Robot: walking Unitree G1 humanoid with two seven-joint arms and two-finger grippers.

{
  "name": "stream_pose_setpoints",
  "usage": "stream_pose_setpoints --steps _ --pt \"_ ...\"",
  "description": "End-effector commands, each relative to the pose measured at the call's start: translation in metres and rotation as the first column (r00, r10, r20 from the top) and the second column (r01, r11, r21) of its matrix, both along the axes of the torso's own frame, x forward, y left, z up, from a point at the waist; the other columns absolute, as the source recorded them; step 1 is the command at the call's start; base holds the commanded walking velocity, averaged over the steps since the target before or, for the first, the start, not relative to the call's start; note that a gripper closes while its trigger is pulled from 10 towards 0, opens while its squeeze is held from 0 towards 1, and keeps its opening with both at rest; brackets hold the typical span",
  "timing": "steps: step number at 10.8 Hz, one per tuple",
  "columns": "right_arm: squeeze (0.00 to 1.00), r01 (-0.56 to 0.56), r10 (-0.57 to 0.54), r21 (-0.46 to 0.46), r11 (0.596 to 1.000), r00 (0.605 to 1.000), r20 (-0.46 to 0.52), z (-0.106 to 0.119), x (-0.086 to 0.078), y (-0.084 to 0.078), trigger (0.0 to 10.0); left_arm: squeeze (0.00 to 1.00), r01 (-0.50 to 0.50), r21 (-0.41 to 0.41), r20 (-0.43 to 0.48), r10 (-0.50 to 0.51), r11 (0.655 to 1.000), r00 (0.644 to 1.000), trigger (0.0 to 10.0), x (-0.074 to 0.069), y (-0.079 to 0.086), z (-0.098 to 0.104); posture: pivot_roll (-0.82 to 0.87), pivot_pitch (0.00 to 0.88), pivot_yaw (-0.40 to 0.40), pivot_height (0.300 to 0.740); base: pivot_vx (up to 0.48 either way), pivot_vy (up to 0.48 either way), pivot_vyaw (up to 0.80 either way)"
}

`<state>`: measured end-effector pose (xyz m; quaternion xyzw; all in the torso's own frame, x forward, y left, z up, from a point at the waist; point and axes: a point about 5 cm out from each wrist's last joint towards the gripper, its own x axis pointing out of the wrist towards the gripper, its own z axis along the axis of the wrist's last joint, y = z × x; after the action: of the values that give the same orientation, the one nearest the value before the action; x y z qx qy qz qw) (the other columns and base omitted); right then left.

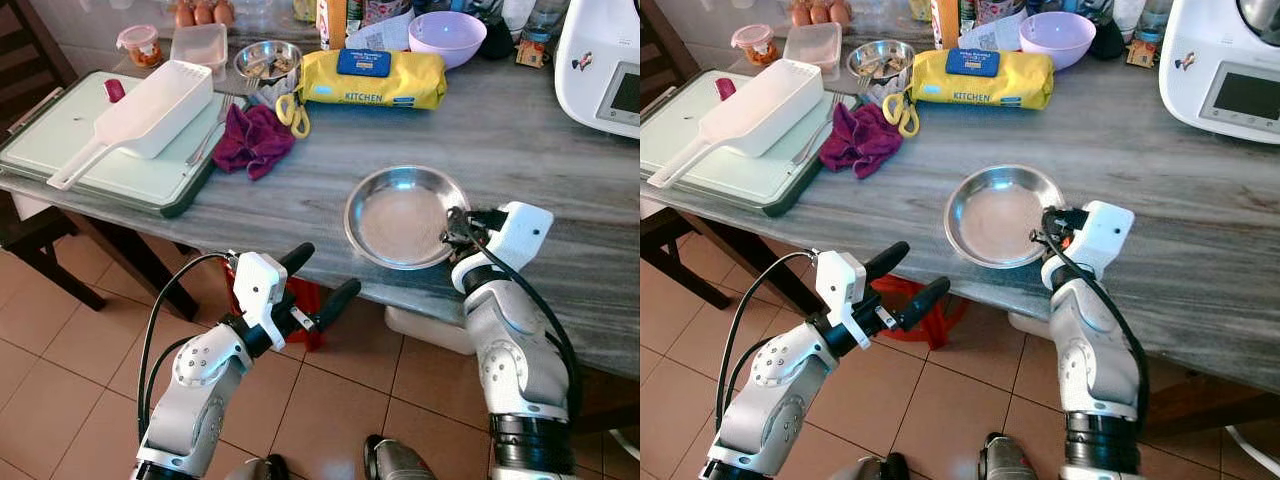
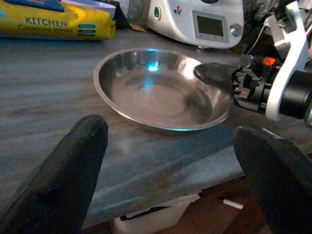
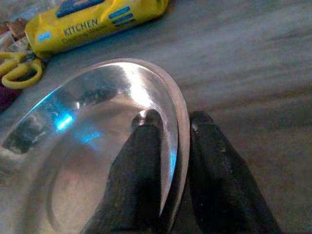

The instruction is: Setting the table

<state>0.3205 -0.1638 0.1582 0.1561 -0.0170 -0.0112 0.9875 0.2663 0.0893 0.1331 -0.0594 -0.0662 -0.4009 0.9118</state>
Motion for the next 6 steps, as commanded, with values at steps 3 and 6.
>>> stream_pose_setpoints --steps 3,6 --pt "1.00 -0.019 0.019 0.020 1.000 1.000 0.005 0.0003 0.0016 0.0040 10.0 0.00 -0.009 0.015 -0.016 0.009 1.000 1.000 10.0 -0.0022 -0.0004 -0.0049 -0.20 0.199 0.057 0.740 0.000 0.000 0.00" --pt "1.00 0.001 -0.002 0.009 1.000 1.000 0.024 0.0035 -0.0013 -0.0035 10.0 0.00 -0.009 0.015 -0.015 0.009 1.000 1.000 10.0 -0.0013 -0.0008 -0.0049 -0.20 0.199 0.058 0.740 0.000 0.000 0.00"
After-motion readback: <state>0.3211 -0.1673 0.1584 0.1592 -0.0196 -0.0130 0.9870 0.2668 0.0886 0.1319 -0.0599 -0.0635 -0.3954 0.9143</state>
